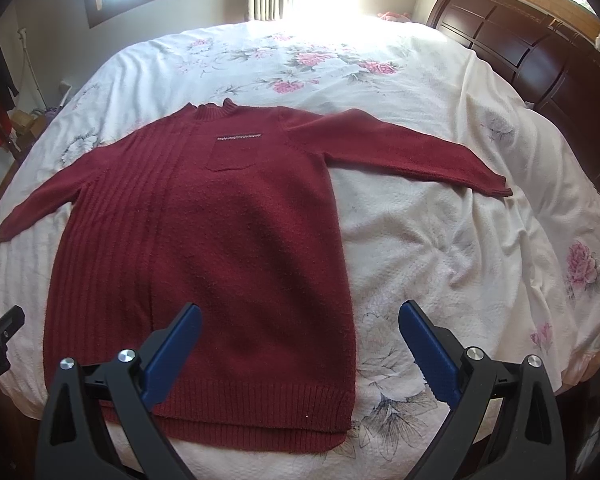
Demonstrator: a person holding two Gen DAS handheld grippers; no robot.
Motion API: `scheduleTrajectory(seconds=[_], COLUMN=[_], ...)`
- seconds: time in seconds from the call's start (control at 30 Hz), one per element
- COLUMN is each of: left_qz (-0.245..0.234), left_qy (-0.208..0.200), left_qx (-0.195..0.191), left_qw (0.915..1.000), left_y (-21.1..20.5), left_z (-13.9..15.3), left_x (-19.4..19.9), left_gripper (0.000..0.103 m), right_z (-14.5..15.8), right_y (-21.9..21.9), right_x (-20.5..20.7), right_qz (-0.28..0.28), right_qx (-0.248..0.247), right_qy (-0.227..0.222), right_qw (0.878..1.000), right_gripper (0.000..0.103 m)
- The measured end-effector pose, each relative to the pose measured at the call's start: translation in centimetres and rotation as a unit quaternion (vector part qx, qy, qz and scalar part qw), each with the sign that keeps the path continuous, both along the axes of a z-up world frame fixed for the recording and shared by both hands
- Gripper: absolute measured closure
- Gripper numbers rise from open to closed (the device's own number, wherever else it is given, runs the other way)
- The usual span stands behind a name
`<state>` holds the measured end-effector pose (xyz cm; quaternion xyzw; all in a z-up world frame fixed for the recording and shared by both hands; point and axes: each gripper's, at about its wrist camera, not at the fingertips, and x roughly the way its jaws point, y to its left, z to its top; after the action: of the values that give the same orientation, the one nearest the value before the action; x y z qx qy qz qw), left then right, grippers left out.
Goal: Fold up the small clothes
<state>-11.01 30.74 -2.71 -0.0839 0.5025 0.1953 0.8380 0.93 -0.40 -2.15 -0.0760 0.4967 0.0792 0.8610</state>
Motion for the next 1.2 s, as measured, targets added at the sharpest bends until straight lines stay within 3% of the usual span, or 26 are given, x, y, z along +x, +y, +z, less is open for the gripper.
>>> scheduleTrajectory(seconds=[0.87,1.07,1.2], left_qz=[0.003,-0.008,-0.013], left_qy=[0.003,-0.002,-0.011], left_qx=[-0.001,-0.012,-0.018], left_qw=[1.0000,0.9999,0.9997], left_y=[0.3,0.3,-0.3], left_z=[-0.4,-1.5,-1.7], left_x=[0.0,1.4,4.3], left_gripper=[0.003,0.003,0.003], right_z=[-0.1,-0.9,-0.7], right_y=[-0.1,-1.0,-4.0], right_x=[0.2,1.8,5.0], right_qz=[0.001,0.007,-0.007], right_qx=[0.000,0.006,-0.004], right_qy=[0.002,-0.002,-0.024], right_qw=[1.000,1.000,1.000], right_gripper=[0.004,0.004,0.004])
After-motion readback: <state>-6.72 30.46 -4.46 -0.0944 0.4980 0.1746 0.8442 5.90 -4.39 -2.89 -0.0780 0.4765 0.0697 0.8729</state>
